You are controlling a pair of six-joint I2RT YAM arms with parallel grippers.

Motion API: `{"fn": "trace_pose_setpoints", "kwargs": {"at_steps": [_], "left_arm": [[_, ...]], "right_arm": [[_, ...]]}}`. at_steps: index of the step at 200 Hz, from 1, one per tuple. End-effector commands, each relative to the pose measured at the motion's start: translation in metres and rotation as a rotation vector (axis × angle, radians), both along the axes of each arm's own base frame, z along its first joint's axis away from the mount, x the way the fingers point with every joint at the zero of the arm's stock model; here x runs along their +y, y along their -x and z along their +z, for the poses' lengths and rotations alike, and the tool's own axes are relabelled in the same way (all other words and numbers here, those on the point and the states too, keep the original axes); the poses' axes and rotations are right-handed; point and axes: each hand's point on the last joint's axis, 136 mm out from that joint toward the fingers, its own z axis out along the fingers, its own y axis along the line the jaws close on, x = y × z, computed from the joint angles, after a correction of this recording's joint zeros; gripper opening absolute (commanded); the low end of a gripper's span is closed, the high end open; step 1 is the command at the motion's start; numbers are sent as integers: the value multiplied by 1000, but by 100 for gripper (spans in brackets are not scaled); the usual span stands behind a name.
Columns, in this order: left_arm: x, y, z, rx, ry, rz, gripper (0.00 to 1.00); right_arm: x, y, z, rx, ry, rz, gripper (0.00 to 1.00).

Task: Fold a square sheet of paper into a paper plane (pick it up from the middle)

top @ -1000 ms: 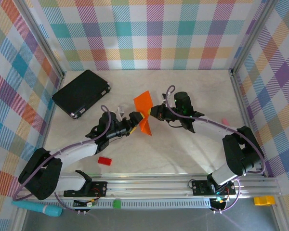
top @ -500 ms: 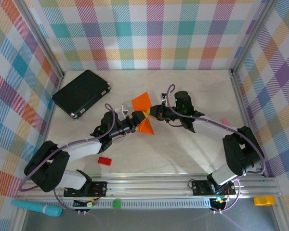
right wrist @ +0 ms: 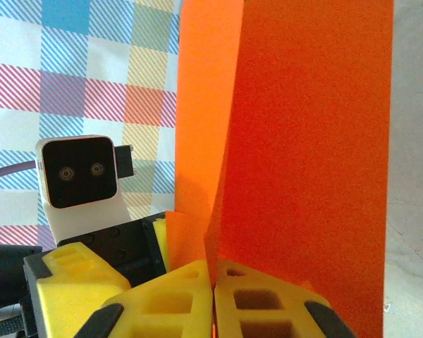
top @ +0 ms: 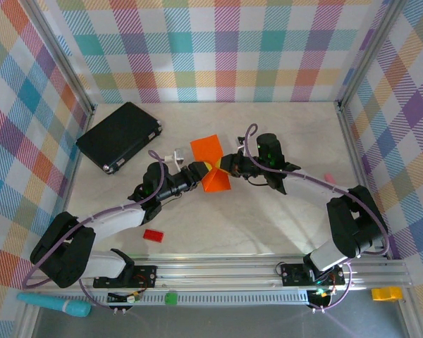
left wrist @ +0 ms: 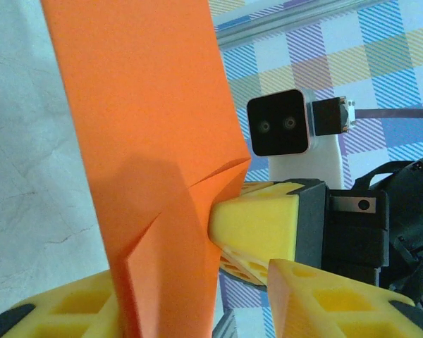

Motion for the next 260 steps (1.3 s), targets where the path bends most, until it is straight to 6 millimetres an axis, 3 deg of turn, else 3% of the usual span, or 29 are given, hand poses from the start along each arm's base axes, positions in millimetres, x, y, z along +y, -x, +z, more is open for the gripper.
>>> {"fn": "trace_pose_setpoints", "kwargs": {"at_steps": [1,74,118,158,184,206,228,260], "left_arm": [[4,-3,6,-31,-7,16,42],[7,-8,0,-9,-15,24,23],[8,-11,-8,11,-30,26,17],[16,-16,-23,38,-117,36,13],[30,-17,-44,100,-337,52,7],[56,-16,-60,141,-602,68,6],[87,-13,-66,168,-884,84,5],[121,-17,-53,154,-1259,131,5]], "right_arm": [[-4,4,7,-30,-5,8,9],[-6,4,0,-11,8,8,17],[-15,1,-9,15,58,-33,42],[-39,-6,-26,47,174,-142,60],[-63,-8,-39,59,293,-243,64],[-77,-7,-43,53,361,-292,68],[-89,-7,-47,54,423,-332,71],[-102,-7,-53,64,477,-382,72]]}}
